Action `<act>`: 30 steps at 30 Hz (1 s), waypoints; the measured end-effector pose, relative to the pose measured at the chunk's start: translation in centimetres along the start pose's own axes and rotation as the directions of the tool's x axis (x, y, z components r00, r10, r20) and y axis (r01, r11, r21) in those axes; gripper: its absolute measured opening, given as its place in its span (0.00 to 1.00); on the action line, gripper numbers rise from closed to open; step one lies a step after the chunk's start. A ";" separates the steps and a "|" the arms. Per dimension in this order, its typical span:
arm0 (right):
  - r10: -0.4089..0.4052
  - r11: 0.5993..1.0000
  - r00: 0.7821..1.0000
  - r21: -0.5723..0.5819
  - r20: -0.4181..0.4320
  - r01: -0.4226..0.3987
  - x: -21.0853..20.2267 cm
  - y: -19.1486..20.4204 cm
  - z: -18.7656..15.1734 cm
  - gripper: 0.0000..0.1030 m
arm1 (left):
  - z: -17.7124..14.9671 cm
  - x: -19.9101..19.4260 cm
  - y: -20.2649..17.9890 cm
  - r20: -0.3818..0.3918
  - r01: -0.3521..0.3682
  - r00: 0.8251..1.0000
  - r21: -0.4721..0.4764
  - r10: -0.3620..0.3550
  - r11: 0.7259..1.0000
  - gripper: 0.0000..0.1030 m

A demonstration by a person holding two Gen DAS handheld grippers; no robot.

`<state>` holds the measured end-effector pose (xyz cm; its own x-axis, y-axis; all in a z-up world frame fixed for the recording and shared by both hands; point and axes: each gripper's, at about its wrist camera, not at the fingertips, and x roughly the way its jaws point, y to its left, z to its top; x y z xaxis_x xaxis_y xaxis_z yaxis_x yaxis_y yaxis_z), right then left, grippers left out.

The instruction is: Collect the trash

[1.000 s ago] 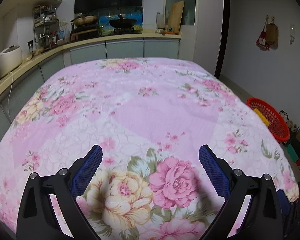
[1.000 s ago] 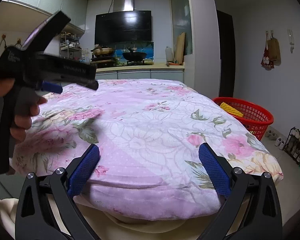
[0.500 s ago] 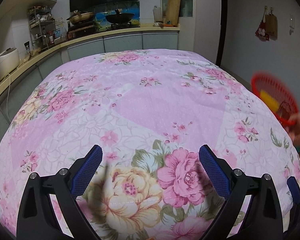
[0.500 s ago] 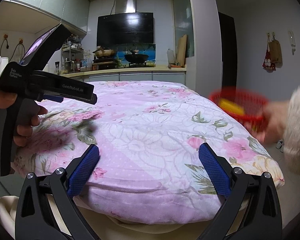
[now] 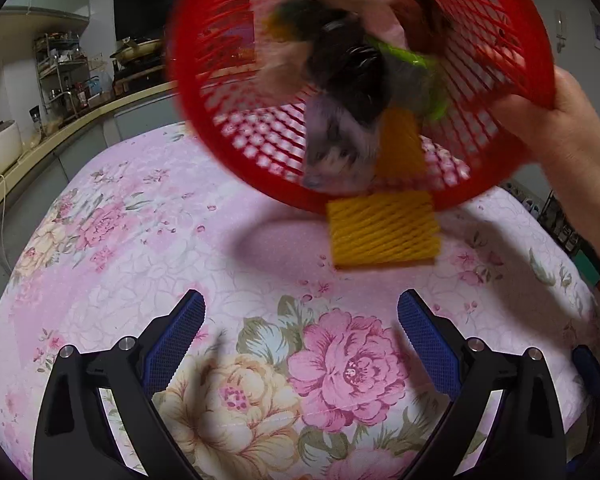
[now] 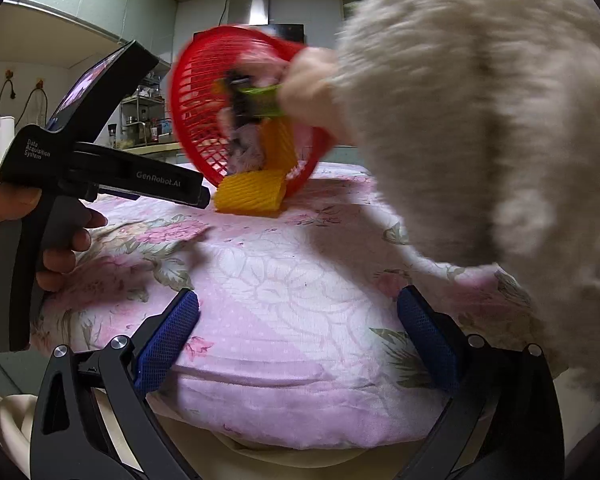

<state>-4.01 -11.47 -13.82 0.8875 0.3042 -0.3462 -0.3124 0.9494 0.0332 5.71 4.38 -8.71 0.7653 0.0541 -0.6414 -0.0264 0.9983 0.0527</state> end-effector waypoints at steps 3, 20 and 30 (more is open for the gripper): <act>-0.002 1.000 1.000 -0.001 0.000 0.002 0.0 0.1 0.0 0.94 | 0.0 -0.3 -0.1 0.024 0.006 1.000 0.007 -0.007 1.000 0.91; 0.001 1.000 1.000 -0.005 0.001 -0.001 -0.2 -0.3 0.1 0.94 | 0.5 -1.2 1.9 0.108 -0.017 0.994 -0.106 0.029 0.994 0.91; 0.003 1.000 1.000 -0.008 0.002 -0.003 -0.1 -0.3 0.1 0.94 | 0.4 -3.1 2.9 0.155 -0.058 0.984 -0.157 0.083 0.986 0.91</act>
<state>-4.01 -11.82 -13.73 0.8873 0.3069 -0.3444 -0.3174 0.9479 0.0269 3.53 7.08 -6.28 0.8511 0.1320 -0.5081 -0.1713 0.9847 -0.0311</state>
